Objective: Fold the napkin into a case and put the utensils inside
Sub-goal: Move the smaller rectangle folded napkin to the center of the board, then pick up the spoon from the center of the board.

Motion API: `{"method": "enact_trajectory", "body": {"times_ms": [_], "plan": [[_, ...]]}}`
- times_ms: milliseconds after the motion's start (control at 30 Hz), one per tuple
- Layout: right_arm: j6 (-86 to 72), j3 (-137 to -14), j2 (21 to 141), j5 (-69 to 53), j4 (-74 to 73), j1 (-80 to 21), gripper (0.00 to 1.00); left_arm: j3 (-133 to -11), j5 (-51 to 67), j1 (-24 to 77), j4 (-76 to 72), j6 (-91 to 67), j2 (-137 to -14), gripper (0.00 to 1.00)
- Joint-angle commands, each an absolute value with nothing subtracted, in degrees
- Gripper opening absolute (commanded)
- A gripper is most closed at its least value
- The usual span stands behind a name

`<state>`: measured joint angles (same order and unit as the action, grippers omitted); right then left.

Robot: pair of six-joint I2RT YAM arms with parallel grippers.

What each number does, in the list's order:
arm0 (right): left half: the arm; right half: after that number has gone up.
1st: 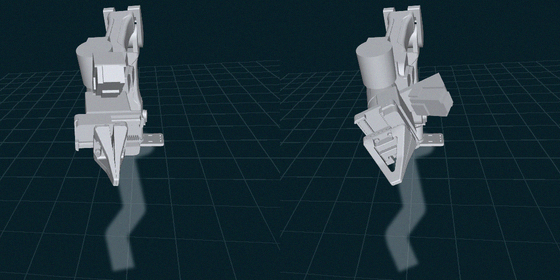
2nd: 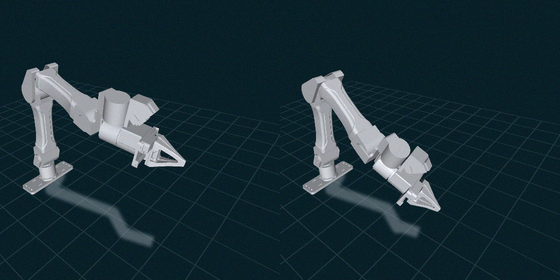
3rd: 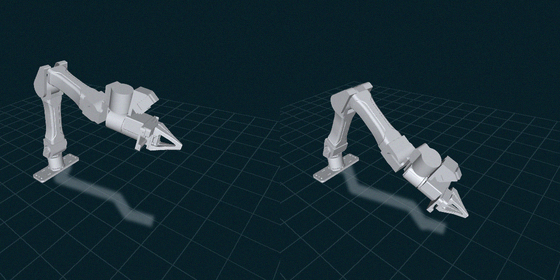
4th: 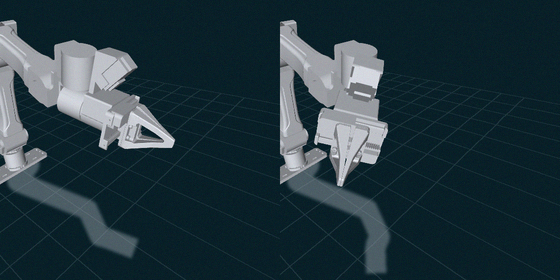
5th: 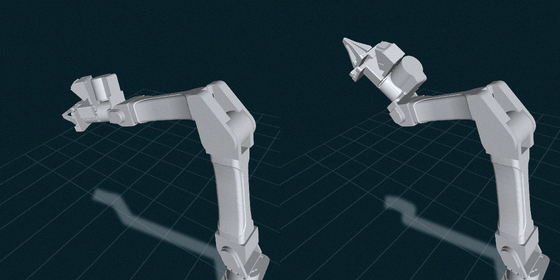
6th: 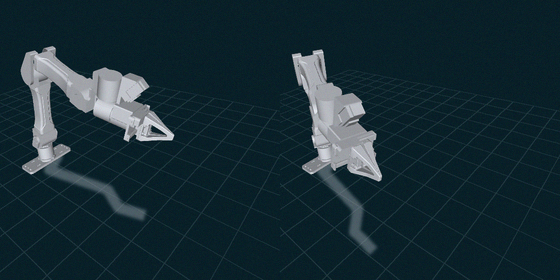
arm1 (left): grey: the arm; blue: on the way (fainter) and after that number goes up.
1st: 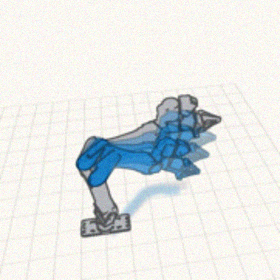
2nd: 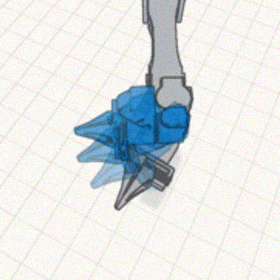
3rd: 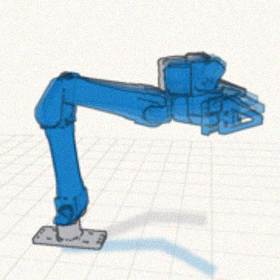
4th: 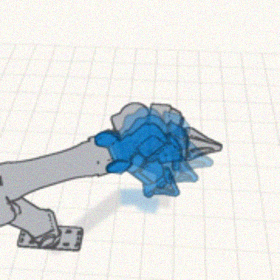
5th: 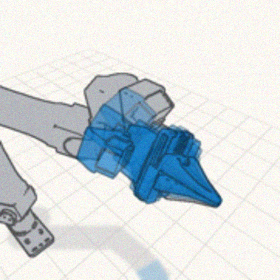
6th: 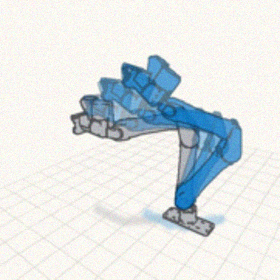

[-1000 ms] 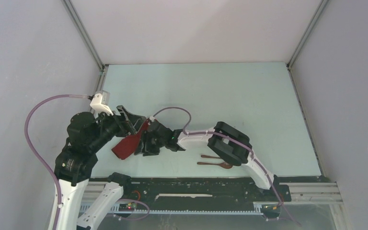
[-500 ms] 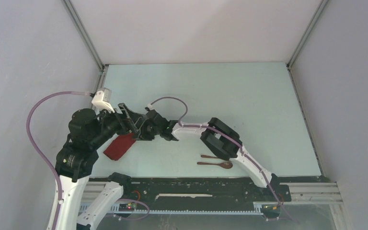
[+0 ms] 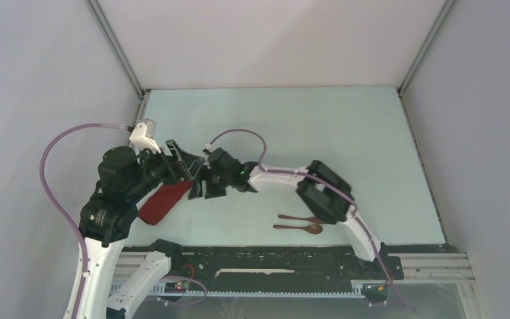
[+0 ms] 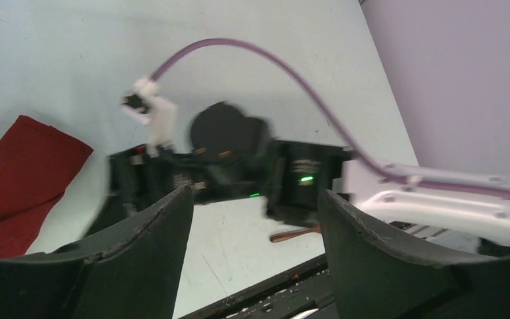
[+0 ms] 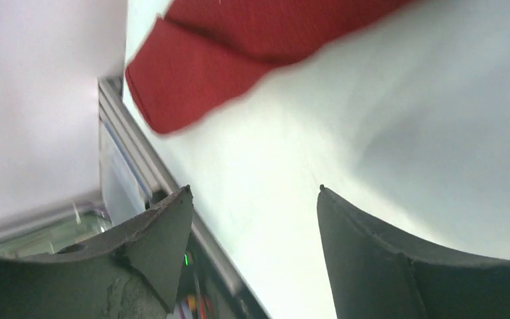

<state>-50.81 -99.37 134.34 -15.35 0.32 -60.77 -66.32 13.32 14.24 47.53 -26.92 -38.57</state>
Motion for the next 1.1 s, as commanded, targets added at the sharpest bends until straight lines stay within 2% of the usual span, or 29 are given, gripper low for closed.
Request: {"method": "enact_trajectory", "body": {"times_ms": [0,67,133,200,267,333,500,600,733,800,933,1067], "plan": [[-35.08,-85.29,111.12,-21.99,-6.54,-55.65,0.77,-67.14,13.98,14.0,42.87,-26.13,-39.65,0.76],[-29.44,-77.09,101.9,-21.74,-13.67,-53.12,0.76,-66.07,15.51,14.03,40.46,-26.09,-40.02,0.78],[-23.12,-72.72,93.74,-16.22,-23.7,-51.73,0.77,-63.93,19.87,14.22,36.96,-25.84,-40.91,0.78],[-20.67,-69.32,86.13,-7.23,-33.65,-49.93,0.82,-60.44,20.94,16.92,33.41,-24.89,-42.63,0.78],[-21.37,-64.71,79.06,-3.66,-41.28,-44.29,0.84,-57.65,18.05,23.06,31.39,-22.29,-46.1,0.79],[-22.86,-61.03,72.95,-2.63,-46.39,-35.91,0.82,-56.35,14.52,30.82,29.89,-19.58,-50.77,0.79],[-24.24,-53.54,56.67,2.38,-51.22,-17.04,0.82,-60.2,1.7,52.57,29.2,-6.58,-68.12,0.79],[-24.49,-53.56,49.38,0.76,-50.03,-8.16,0.83,-62.42,-1.57,59.08,26.43,1.31,-78.37,0.77],[-23.07,-53.47,44.94,-13.7,-50.29,8.76,0.83,-70.04,3.75,61.42,27.39,5.4,-91.16,0.72],[-22.29,-53.05,43.88,-19.22,-50.96,14.14,0.83,-76.34,9.57,61.58,30.91,5.36,-97.72,0.66],[-22.86,-51.77,42.37,-21.36,-50.74,14.5,0.81,-81.12,11.02,64.23,30.89,5.98,-103.38,0.63],[-23.2,-50.01,41.69,-24.18,-51.44,14.22,0.79,-80.6,10.67,66.01,30.11,5.47,-102.32,0.64]]}}
